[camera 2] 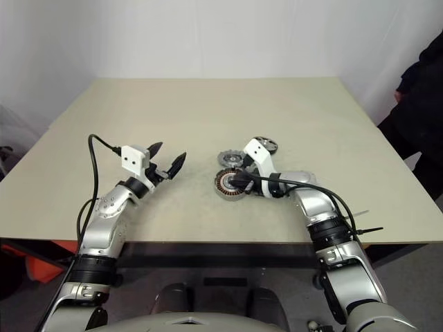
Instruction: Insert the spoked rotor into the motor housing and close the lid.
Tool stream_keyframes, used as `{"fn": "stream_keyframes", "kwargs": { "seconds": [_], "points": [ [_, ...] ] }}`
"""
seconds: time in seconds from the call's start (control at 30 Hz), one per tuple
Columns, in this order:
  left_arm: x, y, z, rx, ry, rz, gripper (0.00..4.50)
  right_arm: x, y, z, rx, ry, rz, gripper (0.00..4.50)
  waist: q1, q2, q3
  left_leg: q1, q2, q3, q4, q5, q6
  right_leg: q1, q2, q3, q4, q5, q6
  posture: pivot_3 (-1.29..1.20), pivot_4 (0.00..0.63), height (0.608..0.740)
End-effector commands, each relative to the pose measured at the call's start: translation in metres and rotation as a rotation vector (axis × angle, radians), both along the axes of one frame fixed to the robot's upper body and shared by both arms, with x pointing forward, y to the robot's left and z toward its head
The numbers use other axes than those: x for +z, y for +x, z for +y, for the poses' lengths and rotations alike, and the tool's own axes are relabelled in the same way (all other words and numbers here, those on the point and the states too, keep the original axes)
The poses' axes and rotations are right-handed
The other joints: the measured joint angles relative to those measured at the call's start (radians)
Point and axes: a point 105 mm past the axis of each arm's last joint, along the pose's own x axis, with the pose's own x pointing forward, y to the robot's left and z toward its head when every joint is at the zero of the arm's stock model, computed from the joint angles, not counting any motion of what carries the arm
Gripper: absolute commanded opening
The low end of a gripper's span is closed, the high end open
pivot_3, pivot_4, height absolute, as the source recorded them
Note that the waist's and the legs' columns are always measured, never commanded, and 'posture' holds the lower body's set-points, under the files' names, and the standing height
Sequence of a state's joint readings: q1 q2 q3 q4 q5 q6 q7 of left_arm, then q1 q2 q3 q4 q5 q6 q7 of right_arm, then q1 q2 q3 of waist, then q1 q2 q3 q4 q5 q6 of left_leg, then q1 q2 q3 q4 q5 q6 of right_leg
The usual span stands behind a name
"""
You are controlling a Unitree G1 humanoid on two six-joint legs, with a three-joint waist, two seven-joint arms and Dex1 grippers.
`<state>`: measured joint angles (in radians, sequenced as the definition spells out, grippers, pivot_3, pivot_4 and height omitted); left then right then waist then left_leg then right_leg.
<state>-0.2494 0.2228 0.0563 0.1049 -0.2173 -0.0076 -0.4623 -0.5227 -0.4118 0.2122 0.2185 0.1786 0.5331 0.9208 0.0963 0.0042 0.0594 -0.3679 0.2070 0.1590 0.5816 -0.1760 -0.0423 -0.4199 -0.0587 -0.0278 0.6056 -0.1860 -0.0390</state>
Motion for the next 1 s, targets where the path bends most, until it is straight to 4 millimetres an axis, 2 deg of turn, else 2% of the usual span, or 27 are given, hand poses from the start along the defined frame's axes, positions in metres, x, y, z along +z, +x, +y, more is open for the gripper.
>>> {"fn": "stream_keyframes", "kwargs": {
  "seconds": [0.03,0.37,0.87,0.93,1.0],
  "points": [
    [0.015,0.001,0.001,0.001,0.008,-0.058,4.36,0.014,-0.001,0.001,0.029,0.012,-0.044,1.01,0.0,0.0,0.0,0.0,0.0,0.0,0.0,0.0,0.0,0.0,0.0,0.0,0.0,0.0,0.0,0.0,0.0,0.74],
    [0.015,0.003,0.001,0.002,0.01,-0.058,4.36,0.017,0.001,0.001,0.02,0.008,-0.075,4.47,0.0,0.0,0.0,0.0,0.0,0.0,0.0,0.0,0.0,0.0,0.0,0.0,0.0,0.0,0.0,0.0,0.0,0.74],
    [0.014,0.002,0.001,0.003,0.014,-0.056,4.36,0.031,0.003,0.005,0.023,0.064,-0.102,4.47,0.0,0.0,0.0,0.0,0.0,0.0,0.0,0.0,0.0,0.0,0.0,0.0,0.0,0.0,0.0,0.0,0.0,0.74],
    [0.013,0.002,0.001,0.002,0.015,-0.055,4.36,0.032,0.002,0.005,0.027,0.065,-0.105,4.09,0.0,0.0,0.0,0.0,0.0,0.0,0.0,0.0,0.0,0.0,0.0,0.0,0.0,0.0,0.0,0.0,0.0,0.74],
    [0.013,0.002,0.001,0.001,0.015,-0.055,4.36,0.033,0.001,0.005,0.037,0.059,-0.116,3.47,0.0,0.0,0.0,0.0,0.0,0.0,0.0,0.0,0.0,0.0,0.0,0.0,0.0,0.0,0.0,0.0,0.0,0.74]
  ]
}}
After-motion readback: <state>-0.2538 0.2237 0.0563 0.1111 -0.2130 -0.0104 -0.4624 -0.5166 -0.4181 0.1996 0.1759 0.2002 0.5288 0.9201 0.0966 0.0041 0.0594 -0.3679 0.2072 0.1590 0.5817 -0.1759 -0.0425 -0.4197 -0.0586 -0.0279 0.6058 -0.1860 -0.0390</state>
